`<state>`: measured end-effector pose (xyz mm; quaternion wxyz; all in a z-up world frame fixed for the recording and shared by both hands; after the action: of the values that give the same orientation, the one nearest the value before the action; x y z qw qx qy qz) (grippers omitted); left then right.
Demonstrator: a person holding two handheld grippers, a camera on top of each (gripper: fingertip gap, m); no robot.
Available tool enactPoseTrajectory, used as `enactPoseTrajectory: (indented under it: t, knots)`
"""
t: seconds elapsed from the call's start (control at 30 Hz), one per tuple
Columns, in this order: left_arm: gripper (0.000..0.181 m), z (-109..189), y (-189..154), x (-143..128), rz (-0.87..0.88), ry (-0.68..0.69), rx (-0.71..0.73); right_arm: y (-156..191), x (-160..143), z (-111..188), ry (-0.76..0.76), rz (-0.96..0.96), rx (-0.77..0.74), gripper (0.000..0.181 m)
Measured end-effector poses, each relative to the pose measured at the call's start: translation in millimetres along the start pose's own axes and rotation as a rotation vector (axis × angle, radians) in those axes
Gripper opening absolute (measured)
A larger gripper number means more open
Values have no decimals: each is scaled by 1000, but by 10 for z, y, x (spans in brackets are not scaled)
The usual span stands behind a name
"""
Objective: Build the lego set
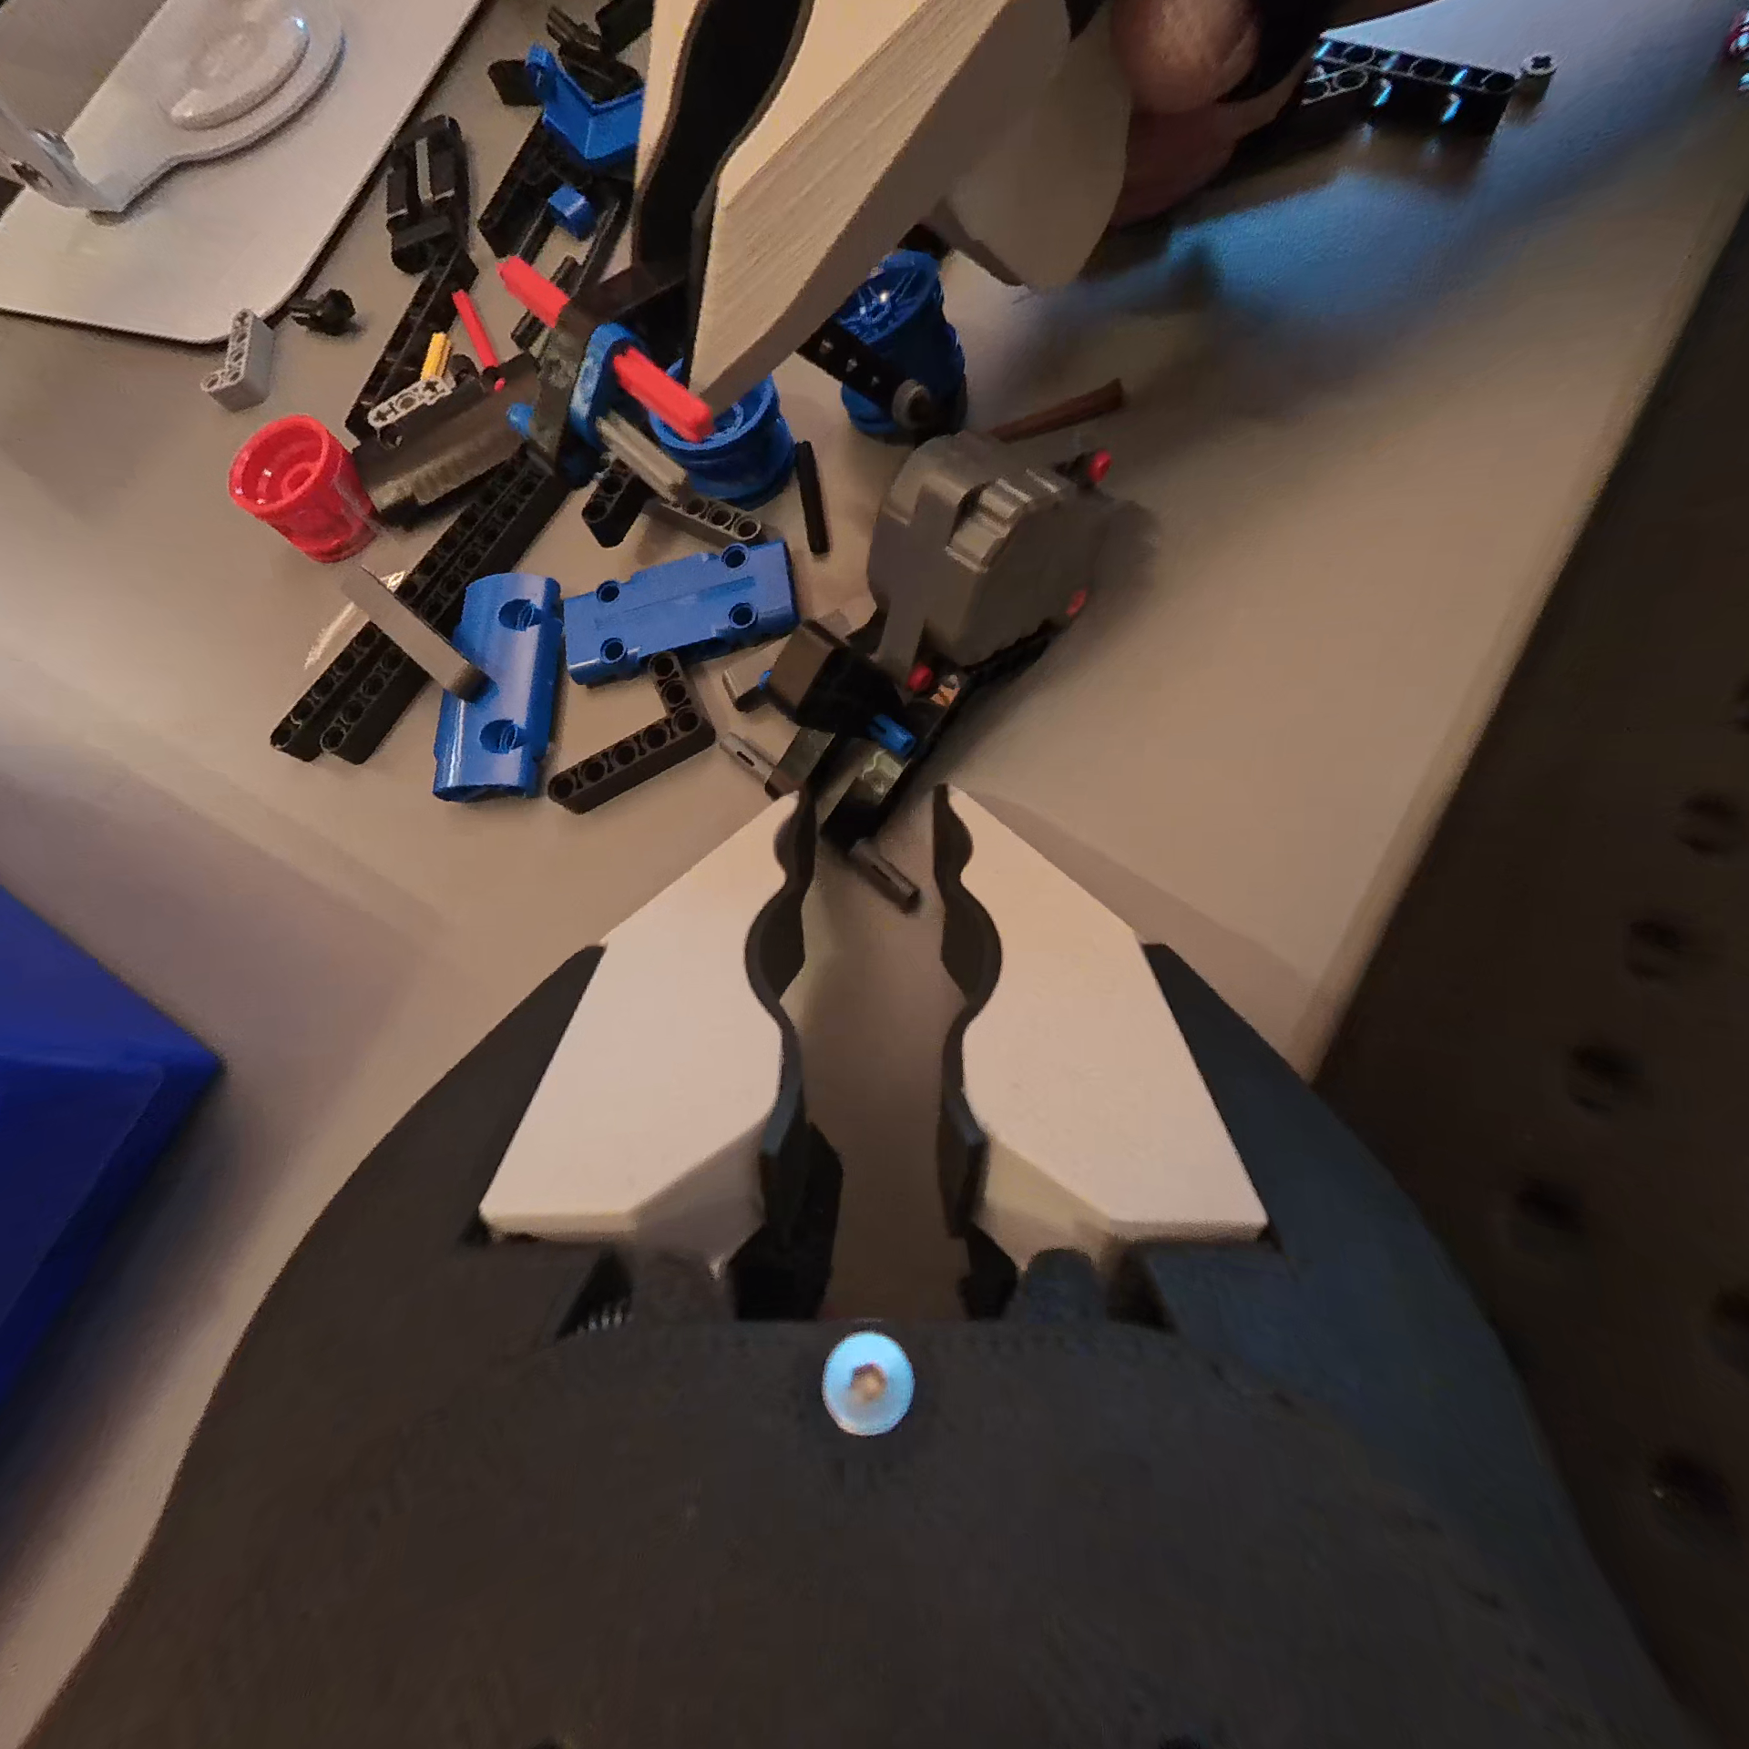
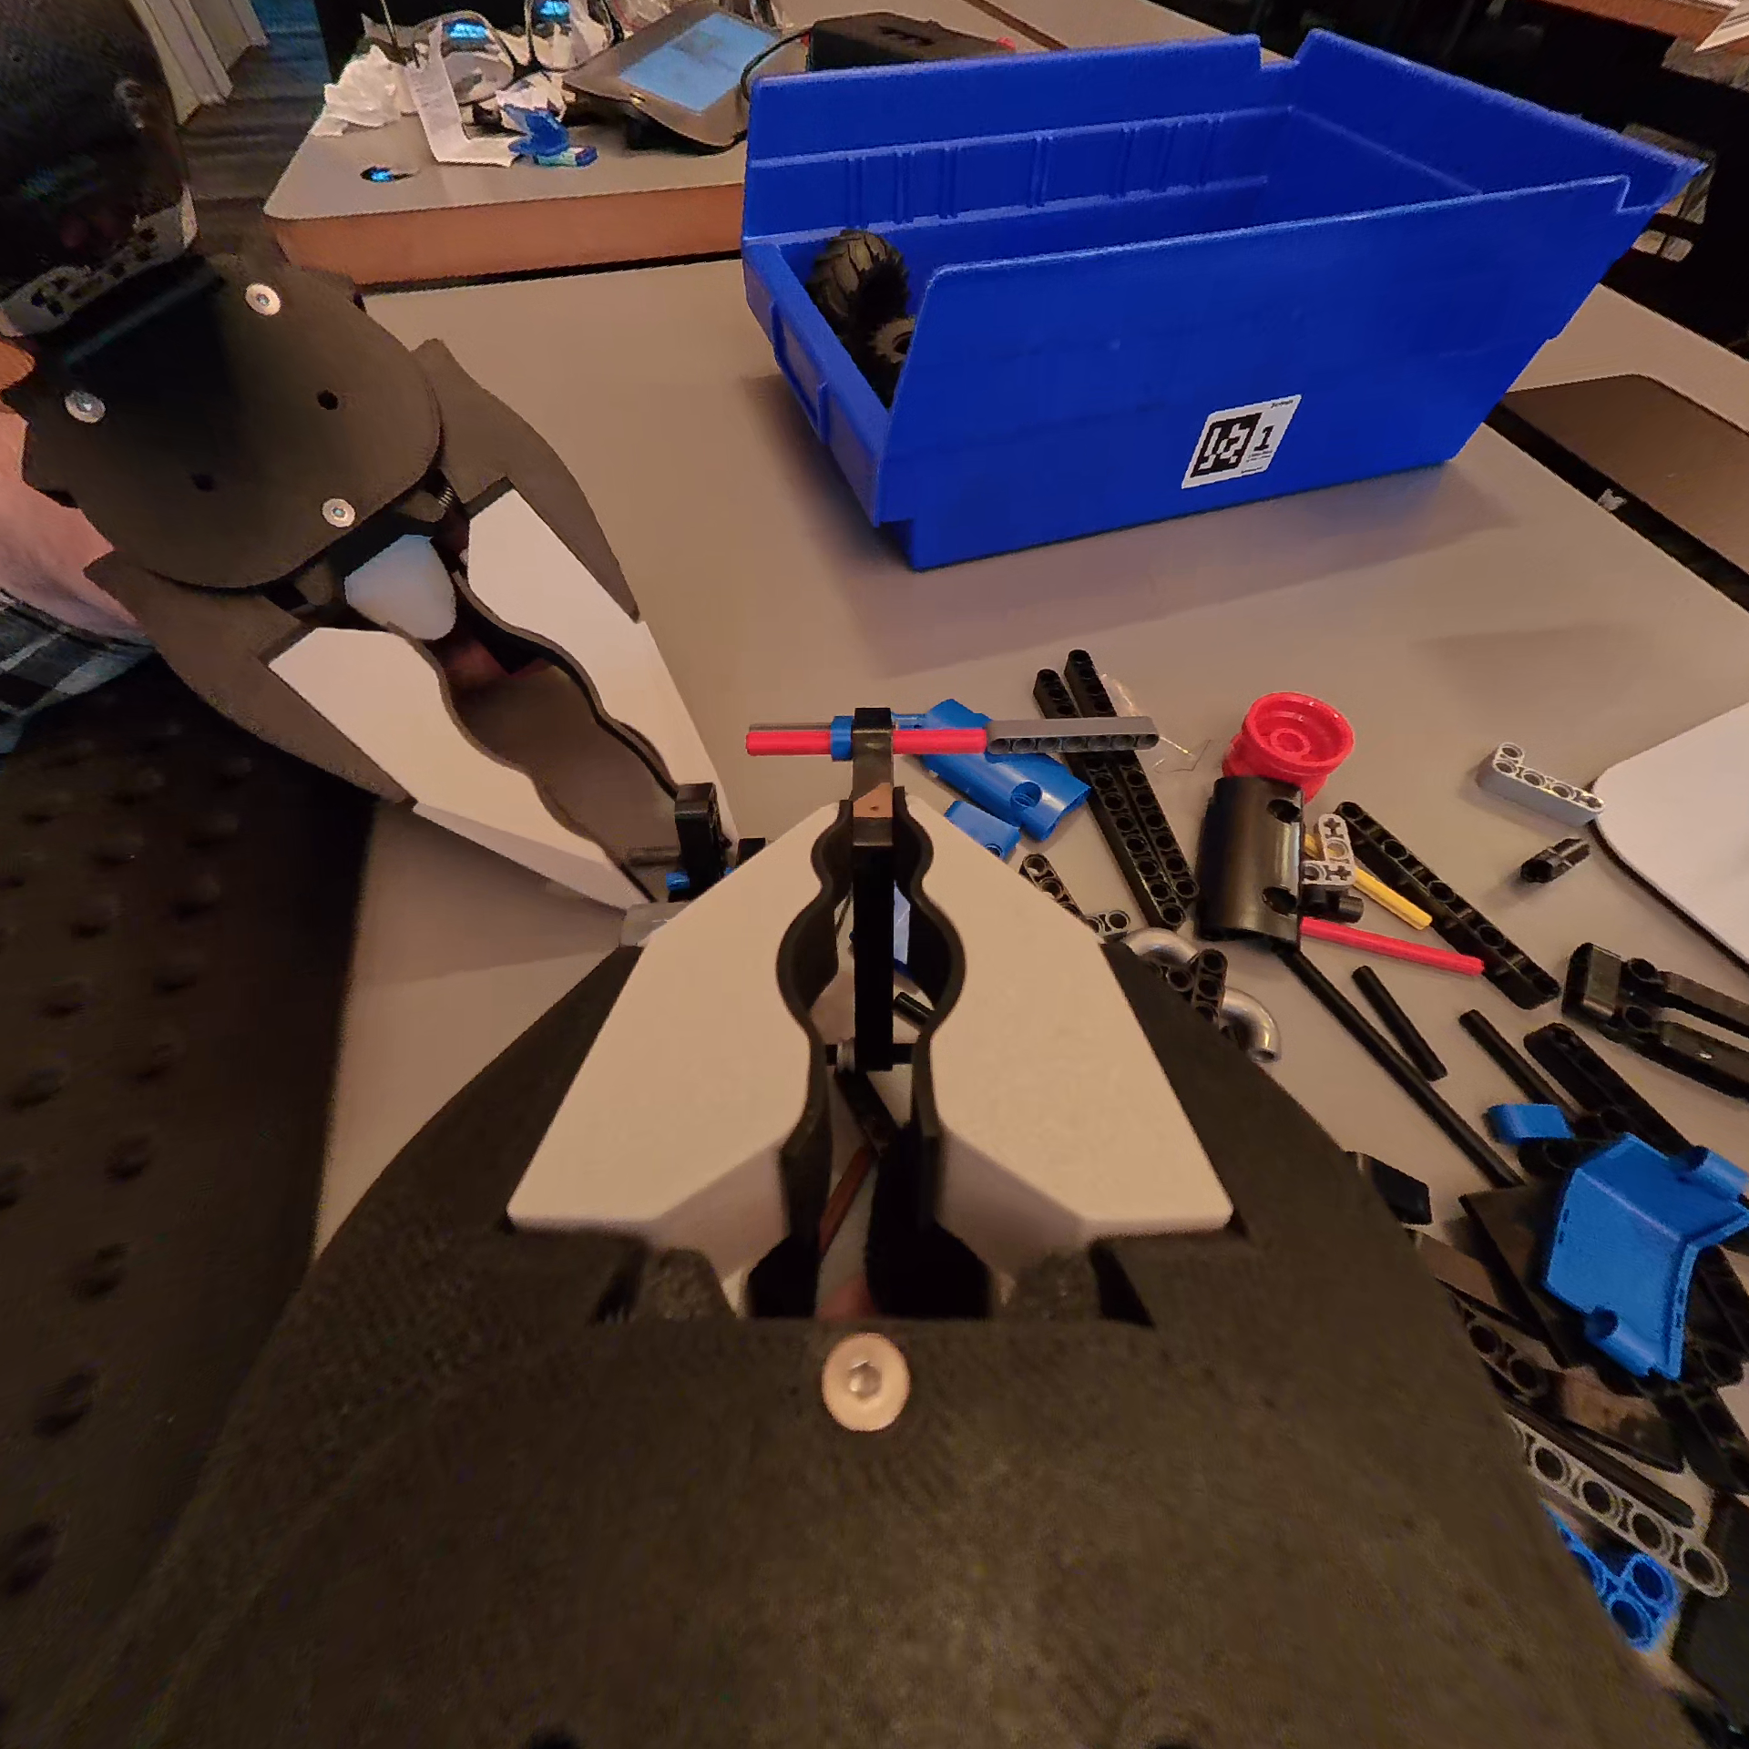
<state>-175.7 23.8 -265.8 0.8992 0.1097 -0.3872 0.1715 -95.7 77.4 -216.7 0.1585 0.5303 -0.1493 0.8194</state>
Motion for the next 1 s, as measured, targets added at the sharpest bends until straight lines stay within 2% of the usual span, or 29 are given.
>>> enactPoseTrajectory:
  t: [0.13,1.0]
  knots:
    - [14,-8,4,2,-12,9,16,0,7,6,-3,1,0,6]
    - [12,-18,-22,14,-24,2,-3,0,33,24,-13,-1,0,6]
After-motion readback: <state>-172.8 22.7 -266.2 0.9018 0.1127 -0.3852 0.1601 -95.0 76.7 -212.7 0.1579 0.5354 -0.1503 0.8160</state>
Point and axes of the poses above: each gripper's, where its closed fingertips meet, z back along the fingers, x out of its top, y = z × x across the jaws, the point moved 4 cm from there along z, back along the fingers, and after that the axes turned 11 degrees about -x, right-handed, at the moved point
